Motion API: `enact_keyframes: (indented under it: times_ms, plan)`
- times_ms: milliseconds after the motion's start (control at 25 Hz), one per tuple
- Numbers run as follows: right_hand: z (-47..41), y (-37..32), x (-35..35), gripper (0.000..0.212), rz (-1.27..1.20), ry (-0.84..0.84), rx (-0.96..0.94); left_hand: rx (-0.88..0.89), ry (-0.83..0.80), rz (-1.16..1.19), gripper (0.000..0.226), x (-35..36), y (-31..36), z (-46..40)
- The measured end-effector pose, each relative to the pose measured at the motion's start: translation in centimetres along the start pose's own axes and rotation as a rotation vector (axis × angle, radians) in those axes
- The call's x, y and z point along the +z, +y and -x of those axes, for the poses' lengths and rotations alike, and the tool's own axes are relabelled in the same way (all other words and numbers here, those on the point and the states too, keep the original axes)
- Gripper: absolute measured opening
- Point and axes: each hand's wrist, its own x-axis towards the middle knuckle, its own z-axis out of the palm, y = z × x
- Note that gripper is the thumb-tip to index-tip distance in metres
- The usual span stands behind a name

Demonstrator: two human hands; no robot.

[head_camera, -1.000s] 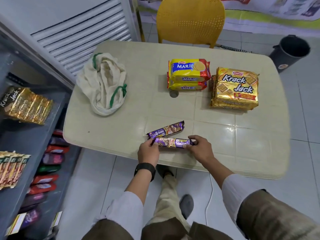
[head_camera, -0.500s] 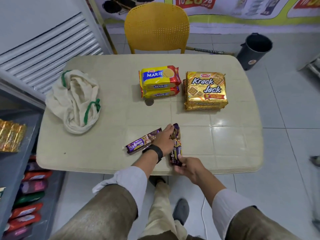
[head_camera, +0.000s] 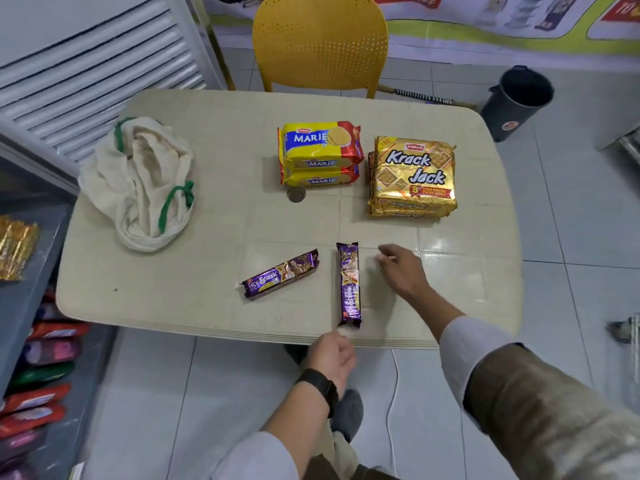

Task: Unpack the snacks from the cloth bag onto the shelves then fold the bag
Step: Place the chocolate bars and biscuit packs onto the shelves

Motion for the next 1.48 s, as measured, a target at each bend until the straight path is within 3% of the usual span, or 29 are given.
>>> enact_keyframes:
  times_ms: [80, 200, 360, 480, 560, 640, 760, 960, 1120, 1240, 1400, 1480]
  plan:
    - [-1.9, -2.1, 0.0, 0.043, -0.028, -0.150, -0.155, -0.082, -0.079, 0.151, 0.028, 1.1, -0.7, 0.4]
    - [-3.3, -3.8, 1.6, 0.034, 0.105, -0.296, -0.231, -0.062, -0.052, 0.226, 0.022, 2.5, 0.6, 0.1]
    - [-1.6, -4.4, 2.1, 0.028, 0.116, -0.106, -0.182, 0.024, 0.009, 0.114, 0.032, 0.7, 2.4, 1.0]
    - [0.9, -4.8, 2.5, 0.020, -0.147, 0.047, -0.099, 0.171, 0.061, 0.034, 0.035, -2.1, 4.5, 2.6]
    - [2.0, -6.1, 3.5, 0.018, -0.290, 0.035, -0.058, 0.365, 0.126, -0.090, 0.049, -4.1, 6.9, 2.8]
    - [2.5, -7.8, 4.9, 0.019, -0.376, 0.002, -0.038, 0.508, 0.215, -0.253, 0.046, -5.9, 9.7, 2.6]
    - [2.5, -9.6, 6.9, 0.021, -0.385, -0.023, -0.014, 0.587, 0.262, -0.405, 0.044, -7.8, 12.8, 1.7]
    - [1.3, -9.4, 8.8, 0.027, -0.324, -0.055, 0.039, 0.550, 0.227, -0.508, 0.050, -9.0, 14.5, -0.2]
    - [1.0, -8.3, 8.9, 0.028, -0.321, -0.060, 0.022, 0.493, 0.210, -0.500, 0.041, -9.7, 14.5, -1.3]
    - [1.2, -7.8, 9.0, 0.039, -0.417, -0.034, 0.088, 0.446, 0.237, -0.368, 0.055, -11.0, 14.3, -2.3]
    - [2.5, -7.5, 10.1, 0.040, -0.701, -0.123, 0.189, 0.408, 0.041, -0.129, 0.032, -10.7, 12.6, -2.7]
    - [3.0, -7.7, 10.8, 0.037, -0.766, -0.133, 0.193, 0.407, 0.002, -0.038, 0.045, -10.5, 12.0, -3.2]
